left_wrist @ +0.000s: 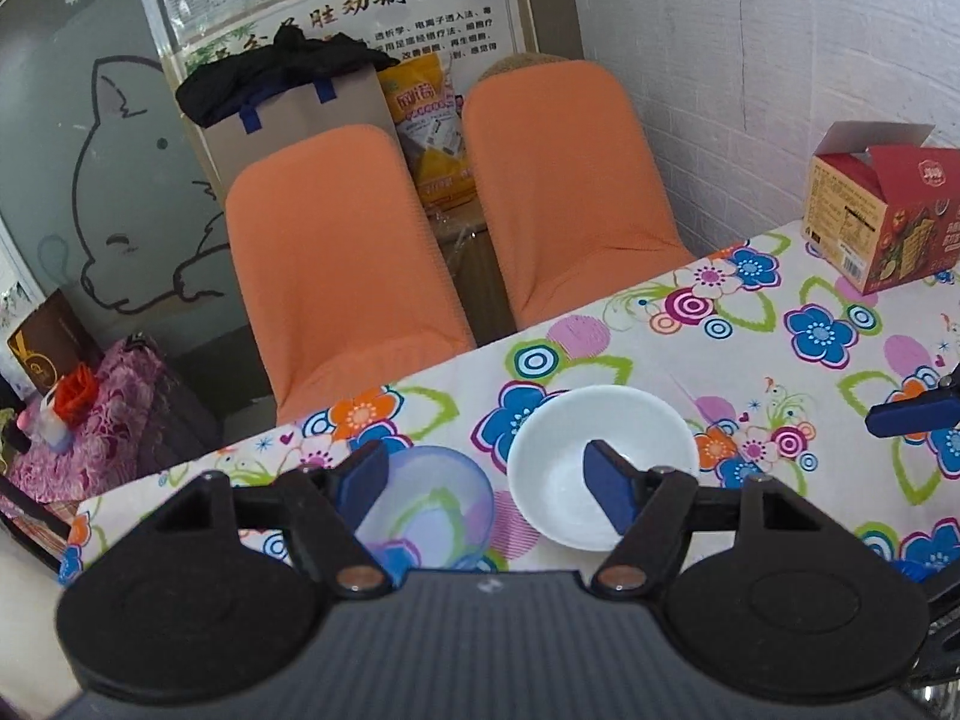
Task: Organize plates and bowls
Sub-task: 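Reach the left tool toward the white bowl, then grip the rim of the white bowl with the left tool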
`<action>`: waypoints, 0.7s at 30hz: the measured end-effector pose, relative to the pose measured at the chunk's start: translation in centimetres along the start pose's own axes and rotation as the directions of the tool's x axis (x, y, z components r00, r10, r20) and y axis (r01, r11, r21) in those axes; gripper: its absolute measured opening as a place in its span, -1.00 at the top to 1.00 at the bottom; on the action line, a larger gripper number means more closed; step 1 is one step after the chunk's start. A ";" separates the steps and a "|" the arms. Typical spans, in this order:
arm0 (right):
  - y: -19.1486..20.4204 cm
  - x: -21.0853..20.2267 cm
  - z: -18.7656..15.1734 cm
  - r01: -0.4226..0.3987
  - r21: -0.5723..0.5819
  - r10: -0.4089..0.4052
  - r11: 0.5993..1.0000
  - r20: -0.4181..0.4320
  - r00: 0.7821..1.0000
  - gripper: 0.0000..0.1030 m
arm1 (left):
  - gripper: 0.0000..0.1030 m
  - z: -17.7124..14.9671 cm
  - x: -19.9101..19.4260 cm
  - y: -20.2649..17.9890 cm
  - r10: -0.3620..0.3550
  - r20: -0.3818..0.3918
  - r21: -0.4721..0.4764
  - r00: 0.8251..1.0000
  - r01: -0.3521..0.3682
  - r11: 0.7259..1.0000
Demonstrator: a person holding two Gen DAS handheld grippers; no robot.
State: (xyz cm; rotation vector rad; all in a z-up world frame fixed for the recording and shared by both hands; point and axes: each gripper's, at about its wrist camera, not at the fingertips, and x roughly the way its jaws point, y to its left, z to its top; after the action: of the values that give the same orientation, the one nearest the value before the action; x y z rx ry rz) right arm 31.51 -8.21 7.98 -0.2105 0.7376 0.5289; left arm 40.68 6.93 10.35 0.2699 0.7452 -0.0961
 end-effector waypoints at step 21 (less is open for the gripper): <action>-0.7 12.7 -0.2 -0.114 -0.197 0.082 0.974 -0.164 0.983 -0.34 | -0.40 1.4 14.5 -0.4 -0.222 -0.187 0.068 0.957 0.238 0.969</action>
State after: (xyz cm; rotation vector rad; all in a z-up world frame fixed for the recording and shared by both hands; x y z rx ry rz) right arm 39.56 -4.00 -0.86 -0.4129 0.8480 0.6892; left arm 52.11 6.28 1.36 0.2793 0.9508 -0.3308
